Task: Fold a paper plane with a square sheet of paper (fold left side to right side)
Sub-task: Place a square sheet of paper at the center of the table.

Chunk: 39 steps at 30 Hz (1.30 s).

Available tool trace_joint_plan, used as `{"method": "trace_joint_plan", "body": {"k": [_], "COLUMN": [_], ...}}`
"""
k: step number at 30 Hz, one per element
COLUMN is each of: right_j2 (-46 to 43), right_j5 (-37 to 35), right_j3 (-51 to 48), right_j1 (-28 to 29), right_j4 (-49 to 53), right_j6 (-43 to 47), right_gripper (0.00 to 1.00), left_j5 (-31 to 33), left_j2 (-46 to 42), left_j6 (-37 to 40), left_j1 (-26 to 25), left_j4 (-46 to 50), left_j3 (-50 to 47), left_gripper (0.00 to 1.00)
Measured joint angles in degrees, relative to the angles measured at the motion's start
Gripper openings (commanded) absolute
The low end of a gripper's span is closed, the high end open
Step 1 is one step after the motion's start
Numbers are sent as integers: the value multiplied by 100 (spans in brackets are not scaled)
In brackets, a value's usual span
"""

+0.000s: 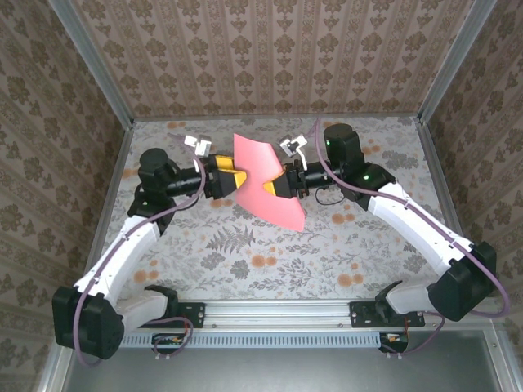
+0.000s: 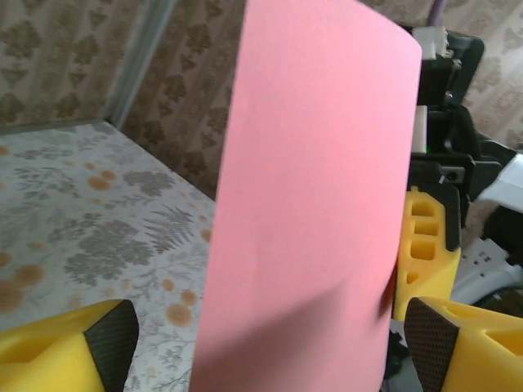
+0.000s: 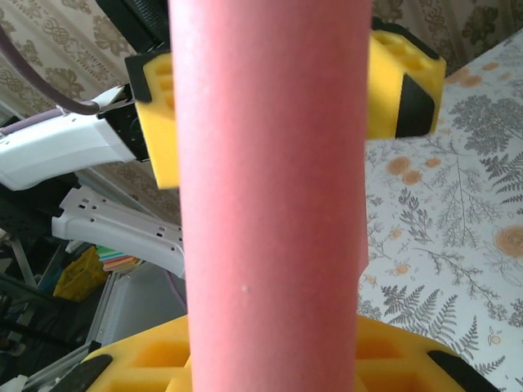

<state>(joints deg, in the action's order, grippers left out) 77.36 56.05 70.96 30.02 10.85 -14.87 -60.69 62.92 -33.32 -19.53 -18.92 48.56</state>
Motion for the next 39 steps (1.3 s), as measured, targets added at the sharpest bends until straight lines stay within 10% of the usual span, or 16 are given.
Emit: {"method": "trace_joint_plan", "body": {"k": [9, 26, 39], "right_j2": [-70, -313, 809], "right_j5": [-398, -3497, -3738], "right_j3": [-63, -1032, -1576], "right_j1": [-33, -662, -540], "right_j4": [116, 1259, 942], "right_j6": [175, -9, -837], "right_gripper": [37, 79, 35], "left_j5": [-63, 1346, 2444], "left_j2": [109, 540, 2426], "left_j6": [223, 321, -254], "left_j1": [-142, -229, -299], "left_j4": [225, 1241, 1126], "left_j3": [81, -503, -1178], "left_gripper": [2, 0, 1]}}
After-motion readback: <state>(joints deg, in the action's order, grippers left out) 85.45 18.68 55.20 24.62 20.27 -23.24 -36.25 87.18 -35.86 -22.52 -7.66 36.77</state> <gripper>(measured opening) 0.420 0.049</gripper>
